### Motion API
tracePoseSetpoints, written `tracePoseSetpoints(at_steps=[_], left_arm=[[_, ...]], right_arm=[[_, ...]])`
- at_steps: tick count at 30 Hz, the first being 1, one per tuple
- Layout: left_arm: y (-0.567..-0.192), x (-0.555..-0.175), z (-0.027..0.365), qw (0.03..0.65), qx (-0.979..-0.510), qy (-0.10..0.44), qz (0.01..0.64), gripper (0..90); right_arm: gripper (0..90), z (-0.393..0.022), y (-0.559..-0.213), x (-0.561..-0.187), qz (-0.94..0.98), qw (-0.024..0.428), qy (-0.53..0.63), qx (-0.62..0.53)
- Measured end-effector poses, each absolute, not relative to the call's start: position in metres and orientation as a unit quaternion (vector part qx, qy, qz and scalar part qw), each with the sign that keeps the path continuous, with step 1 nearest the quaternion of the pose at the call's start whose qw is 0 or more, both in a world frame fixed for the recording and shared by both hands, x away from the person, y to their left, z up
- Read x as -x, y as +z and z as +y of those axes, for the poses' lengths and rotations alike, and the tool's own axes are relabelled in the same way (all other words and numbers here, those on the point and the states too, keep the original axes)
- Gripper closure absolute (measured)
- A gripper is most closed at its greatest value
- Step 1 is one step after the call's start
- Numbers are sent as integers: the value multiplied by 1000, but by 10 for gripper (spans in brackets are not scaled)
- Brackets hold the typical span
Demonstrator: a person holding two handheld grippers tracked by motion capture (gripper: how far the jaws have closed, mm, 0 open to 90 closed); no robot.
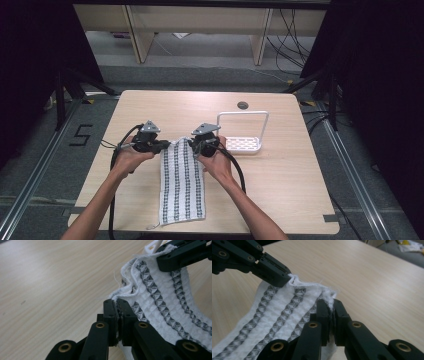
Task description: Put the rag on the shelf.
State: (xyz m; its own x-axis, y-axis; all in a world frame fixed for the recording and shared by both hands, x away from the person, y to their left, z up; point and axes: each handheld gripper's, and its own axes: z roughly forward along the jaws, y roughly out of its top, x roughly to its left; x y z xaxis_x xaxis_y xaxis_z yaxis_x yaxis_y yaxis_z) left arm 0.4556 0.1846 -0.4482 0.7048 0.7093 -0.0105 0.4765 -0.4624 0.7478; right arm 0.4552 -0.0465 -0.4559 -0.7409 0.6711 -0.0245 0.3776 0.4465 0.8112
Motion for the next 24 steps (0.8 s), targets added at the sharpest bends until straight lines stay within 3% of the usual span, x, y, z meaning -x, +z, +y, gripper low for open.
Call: tracePoseSetpoints(at_steps=[24], left_arm=[[-328, -395, 113, 458, -830, 181, 262, 860]], right_arm=[[867, -145, -344, -389, 780, 224, 514, -278]])
